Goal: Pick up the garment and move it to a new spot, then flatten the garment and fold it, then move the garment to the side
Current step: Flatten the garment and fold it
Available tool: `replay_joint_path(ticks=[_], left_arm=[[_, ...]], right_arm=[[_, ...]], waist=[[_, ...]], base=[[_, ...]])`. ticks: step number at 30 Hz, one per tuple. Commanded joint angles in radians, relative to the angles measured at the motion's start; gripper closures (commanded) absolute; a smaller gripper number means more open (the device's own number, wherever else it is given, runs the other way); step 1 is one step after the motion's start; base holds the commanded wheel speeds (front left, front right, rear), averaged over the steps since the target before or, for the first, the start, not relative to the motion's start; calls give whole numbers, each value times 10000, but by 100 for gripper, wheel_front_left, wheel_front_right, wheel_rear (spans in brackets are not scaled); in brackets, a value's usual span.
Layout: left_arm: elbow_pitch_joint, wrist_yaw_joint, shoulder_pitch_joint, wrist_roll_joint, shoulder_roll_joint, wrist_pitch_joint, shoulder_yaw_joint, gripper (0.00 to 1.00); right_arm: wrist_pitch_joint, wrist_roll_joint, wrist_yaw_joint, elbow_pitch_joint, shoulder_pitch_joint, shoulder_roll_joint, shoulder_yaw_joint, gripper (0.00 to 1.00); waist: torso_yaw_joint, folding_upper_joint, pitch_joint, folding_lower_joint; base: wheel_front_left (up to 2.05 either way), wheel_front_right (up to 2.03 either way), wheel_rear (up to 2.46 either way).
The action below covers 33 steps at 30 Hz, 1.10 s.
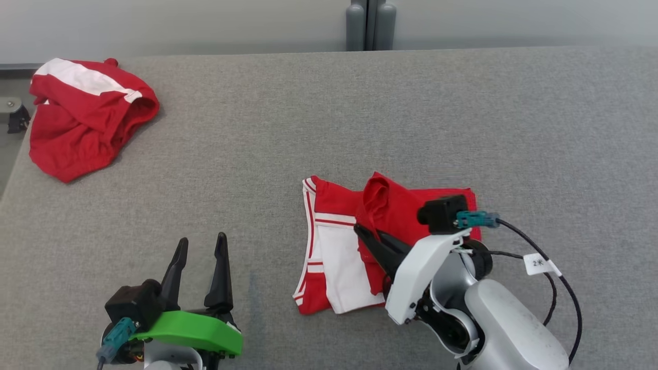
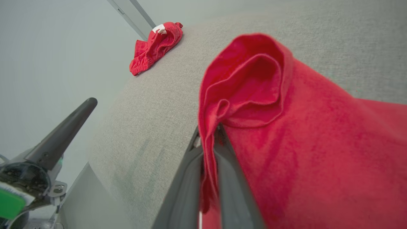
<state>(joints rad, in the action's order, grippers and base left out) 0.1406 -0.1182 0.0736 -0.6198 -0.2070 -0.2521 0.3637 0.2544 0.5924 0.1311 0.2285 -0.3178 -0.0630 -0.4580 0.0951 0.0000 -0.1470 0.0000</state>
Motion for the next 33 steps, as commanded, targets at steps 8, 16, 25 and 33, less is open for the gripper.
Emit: replay_joint_path(ticks=[8,16,25,33], left_arm=[[110,38,214,-47,108,-58,2,0],[208,67,248,-13,193,-91,22,0],[250,122,235,72,208,-107,100,0],[320,130,208,143,204,-114,217,0]], right_arm=[[-473,349,-7,1471,-929,102,-760,100],[-1024,903,-5,2524,-1636,123,-1744,0],[-2087,1093,-5,2558,-2098,101,-2270,0],[-3469,-147,-5,2796,-2069,-360,-1107,0]], waist=[[478,0,-73,0],[579,0,-38,0],[423,0,44,0],[203,0,155,0]], base=[[0,0,0],[0,0,0],[0,0,0],[0,0,0]])
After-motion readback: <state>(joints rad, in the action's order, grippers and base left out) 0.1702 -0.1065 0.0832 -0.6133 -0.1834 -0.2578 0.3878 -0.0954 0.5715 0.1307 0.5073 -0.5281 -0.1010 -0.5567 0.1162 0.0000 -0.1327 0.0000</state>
